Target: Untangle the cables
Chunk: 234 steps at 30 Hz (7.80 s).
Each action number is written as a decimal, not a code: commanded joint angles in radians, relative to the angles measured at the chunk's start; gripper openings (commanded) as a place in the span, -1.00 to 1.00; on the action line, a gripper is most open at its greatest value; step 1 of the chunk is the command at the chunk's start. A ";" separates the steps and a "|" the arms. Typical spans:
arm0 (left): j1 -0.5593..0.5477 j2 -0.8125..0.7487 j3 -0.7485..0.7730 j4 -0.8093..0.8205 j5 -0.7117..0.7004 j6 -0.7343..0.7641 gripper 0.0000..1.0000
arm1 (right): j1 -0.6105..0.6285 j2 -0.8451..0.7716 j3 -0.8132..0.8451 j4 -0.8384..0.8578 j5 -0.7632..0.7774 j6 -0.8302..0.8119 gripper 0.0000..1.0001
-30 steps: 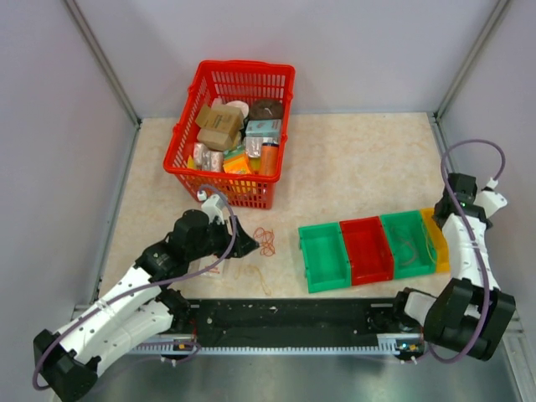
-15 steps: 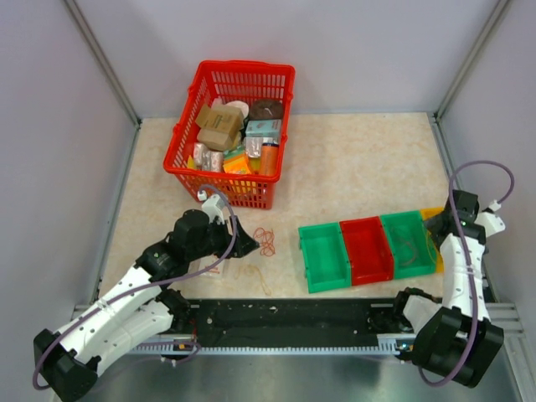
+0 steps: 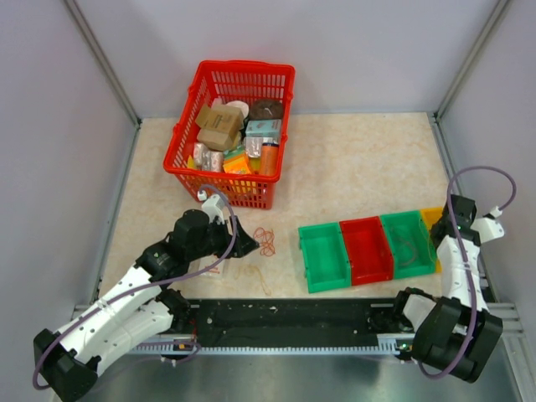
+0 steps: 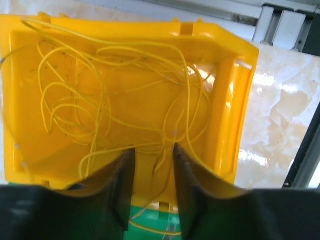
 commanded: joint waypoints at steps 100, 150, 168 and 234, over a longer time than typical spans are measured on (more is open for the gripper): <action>-0.005 0.536 0.134 0.097 -0.085 0.082 0.68 | 0.924 -0.281 0.423 -0.287 0.181 -0.184 -1.00; -0.281 0.252 0.479 0.140 0.183 0.205 -1.00 | -0.031 0.224 0.349 -0.092 0.040 -0.311 -0.43; -0.281 0.189 0.326 0.117 0.086 0.194 -1.00 | 0.228 -0.037 0.386 -0.123 -0.139 -0.380 0.39; -0.261 0.247 0.181 0.581 0.275 -0.088 -1.00 | 0.915 -0.213 -0.069 1.004 -1.181 0.294 0.92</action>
